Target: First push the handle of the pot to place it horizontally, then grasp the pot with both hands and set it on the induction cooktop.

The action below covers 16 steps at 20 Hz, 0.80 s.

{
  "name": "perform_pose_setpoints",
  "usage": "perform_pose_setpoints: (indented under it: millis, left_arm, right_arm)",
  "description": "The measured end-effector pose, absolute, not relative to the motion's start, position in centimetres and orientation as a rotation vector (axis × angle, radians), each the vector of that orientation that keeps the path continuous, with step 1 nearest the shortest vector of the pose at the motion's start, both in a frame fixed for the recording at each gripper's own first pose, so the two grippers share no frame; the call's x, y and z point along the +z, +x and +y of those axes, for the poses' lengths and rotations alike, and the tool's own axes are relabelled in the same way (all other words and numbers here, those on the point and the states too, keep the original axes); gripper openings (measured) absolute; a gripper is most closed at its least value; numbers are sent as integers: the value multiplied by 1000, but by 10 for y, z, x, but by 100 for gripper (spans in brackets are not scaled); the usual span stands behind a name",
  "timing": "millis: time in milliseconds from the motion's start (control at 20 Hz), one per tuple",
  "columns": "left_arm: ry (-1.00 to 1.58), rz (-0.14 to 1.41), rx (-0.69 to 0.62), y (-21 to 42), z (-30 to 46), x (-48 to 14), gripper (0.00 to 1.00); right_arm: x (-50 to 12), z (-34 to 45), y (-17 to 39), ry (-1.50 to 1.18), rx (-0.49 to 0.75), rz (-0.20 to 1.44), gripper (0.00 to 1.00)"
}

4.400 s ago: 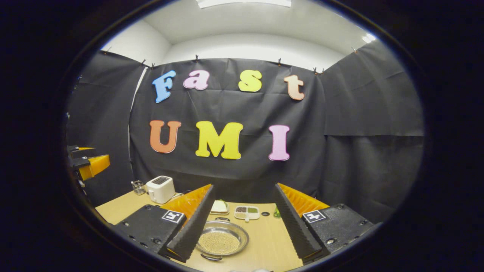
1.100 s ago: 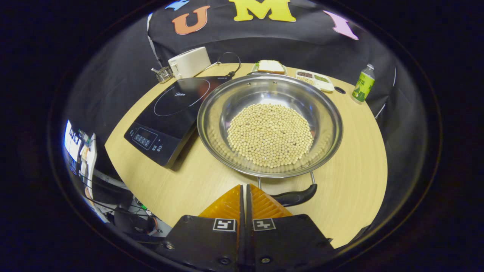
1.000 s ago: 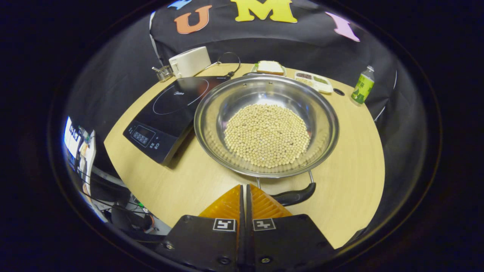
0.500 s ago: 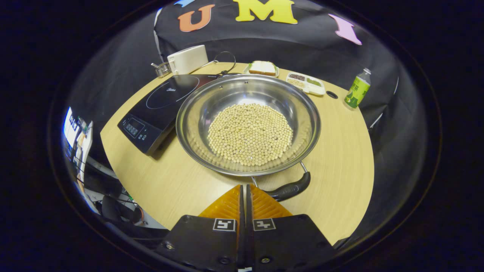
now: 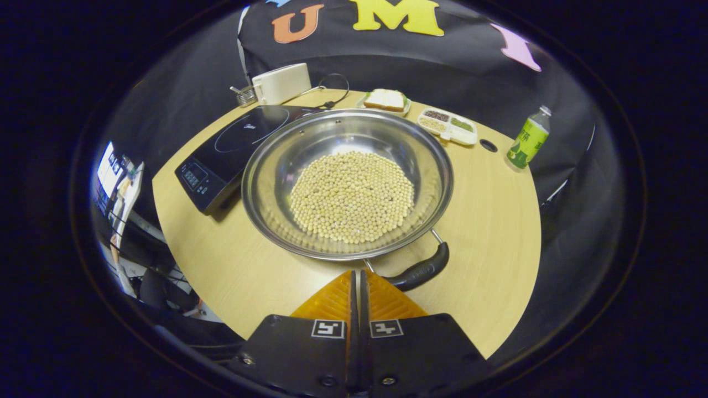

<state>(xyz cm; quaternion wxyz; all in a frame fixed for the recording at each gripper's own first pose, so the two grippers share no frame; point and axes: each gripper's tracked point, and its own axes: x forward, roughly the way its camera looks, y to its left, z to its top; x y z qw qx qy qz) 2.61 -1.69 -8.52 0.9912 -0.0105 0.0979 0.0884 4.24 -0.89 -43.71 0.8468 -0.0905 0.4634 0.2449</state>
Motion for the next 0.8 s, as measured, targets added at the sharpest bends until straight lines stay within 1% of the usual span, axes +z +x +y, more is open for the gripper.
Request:
perform_pose_setpoints:
  millis: [50,100,350,550,800]
  left_arm:
    - [-22,195,178,26,-19,-83,96]
    - [-20,194,177,27,-21,-83,96]
    - [-18,185,157,32,-34,-80,96]
    - [-17,189,147,34,-39,-81,96]
    - [-11,199,151,38,-41,-85,96]
  right_arm:
    - [-438,-12,43,-194,514,977,0]
    - [-438,-16,42,-195,509,977,4]
    - [-439,-32,42,-179,476,978,4]
    - [-442,-54,52,-179,422,983,4]
    - [-443,-68,66,-162,384,989,4]
